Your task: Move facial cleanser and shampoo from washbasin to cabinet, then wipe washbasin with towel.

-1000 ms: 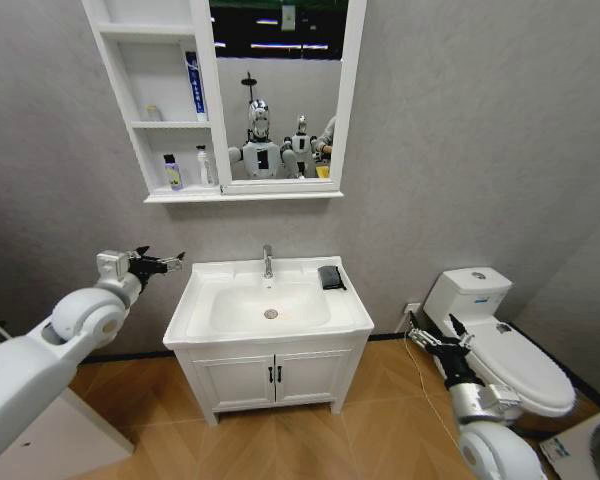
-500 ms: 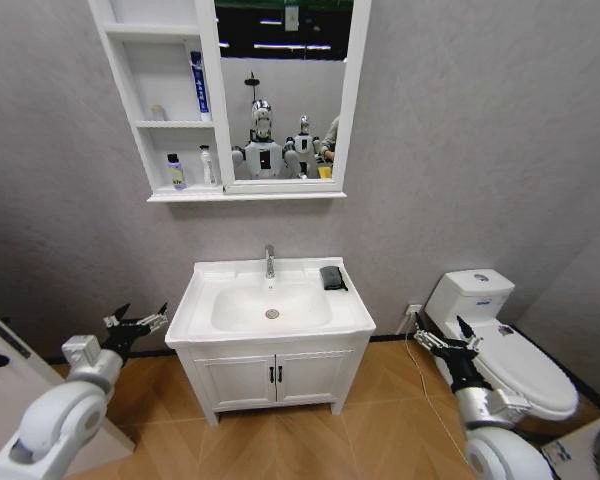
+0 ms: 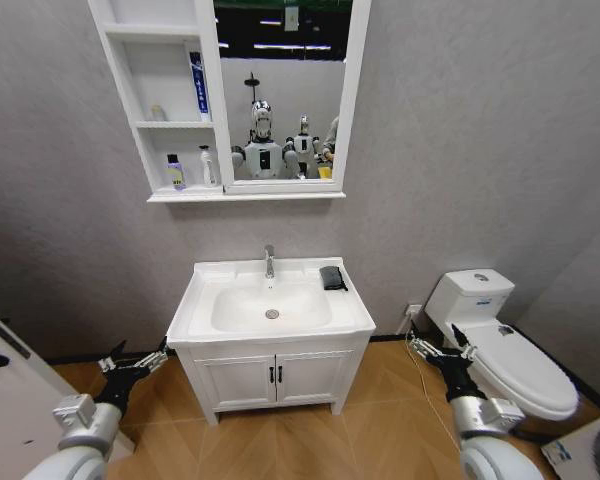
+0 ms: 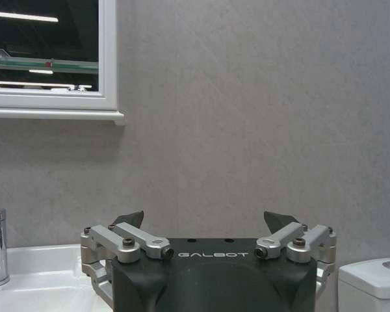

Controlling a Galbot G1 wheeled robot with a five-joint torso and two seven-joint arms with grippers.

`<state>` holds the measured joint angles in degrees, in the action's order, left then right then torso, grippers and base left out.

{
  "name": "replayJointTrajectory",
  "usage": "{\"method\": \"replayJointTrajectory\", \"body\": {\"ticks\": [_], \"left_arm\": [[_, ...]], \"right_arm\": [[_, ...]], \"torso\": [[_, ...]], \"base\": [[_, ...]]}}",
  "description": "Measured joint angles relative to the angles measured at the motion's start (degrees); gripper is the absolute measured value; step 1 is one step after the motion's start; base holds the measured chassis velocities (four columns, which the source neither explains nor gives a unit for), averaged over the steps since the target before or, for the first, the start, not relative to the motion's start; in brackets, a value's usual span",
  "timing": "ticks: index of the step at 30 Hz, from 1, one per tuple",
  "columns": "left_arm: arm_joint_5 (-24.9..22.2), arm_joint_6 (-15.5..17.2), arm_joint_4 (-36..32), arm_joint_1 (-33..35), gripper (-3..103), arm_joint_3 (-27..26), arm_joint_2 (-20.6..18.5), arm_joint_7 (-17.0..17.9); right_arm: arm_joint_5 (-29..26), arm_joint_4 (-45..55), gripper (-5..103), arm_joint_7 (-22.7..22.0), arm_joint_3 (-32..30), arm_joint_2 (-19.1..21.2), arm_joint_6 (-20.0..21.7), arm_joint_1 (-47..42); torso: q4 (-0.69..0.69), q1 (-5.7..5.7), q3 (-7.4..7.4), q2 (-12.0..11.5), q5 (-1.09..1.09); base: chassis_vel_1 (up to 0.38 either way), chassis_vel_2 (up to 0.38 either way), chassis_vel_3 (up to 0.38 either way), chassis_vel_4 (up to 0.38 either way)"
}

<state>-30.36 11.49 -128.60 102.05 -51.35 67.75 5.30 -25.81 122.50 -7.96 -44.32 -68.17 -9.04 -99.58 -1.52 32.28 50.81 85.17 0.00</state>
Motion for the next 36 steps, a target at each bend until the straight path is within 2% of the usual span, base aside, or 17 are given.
{"method": "replayJointTrajectory", "body": {"ticks": [5,14,19,27,36], "left_arm": [[-0.09,0.14,0.03,-0.31,100,0.17,-0.18,0.01],[-0.26,0.24,0.13,-0.52,100,0.29,-0.36,0.1],[-0.34,0.28,0.17,-0.6,100,0.33,-0.43,0.16],[-0.4,0.33,0.21,-0.66,100,0.38,-0.49,0.22],[-0.43,0.36,0.24,-0.67,100,0.41,-0.52,0.26]], "right_arm": [[0.46,-0.63,100,-2.32,0.66,-0.07,-0.23,0.63],[1.09,-1.01,100,-2.71,2.36,1.13,-2.35,2.22],[0.15,-1.11,100,-2.26,3.02,2.89,-0.06,3.42],[-0.13,-1.11,100,-2.42,3.25,3.07,2.06,2.86],[-1.44,-1.1,100,-2.28,3.18,3.34,2.36,3.03]], "torso": [[0.0,0.0,0.0,0.0,0.0],[0.0,0.01,0.0,-0.01,0.0],[0.01,0.01,0.0,-0.01,0.0],[0.0,0.0,0.0,0.0,0.0],[0.01,0.0,0.0,0.0,0.0]], "base": [[0.0,0.0,0.0,0.0],[0.0,0.0,0.0,0.0],[0.0,0.0,0.0,0.0],[0.0,0.0,0.0,0.0],[-0.041,0.041,0.058,-0.05]]}}
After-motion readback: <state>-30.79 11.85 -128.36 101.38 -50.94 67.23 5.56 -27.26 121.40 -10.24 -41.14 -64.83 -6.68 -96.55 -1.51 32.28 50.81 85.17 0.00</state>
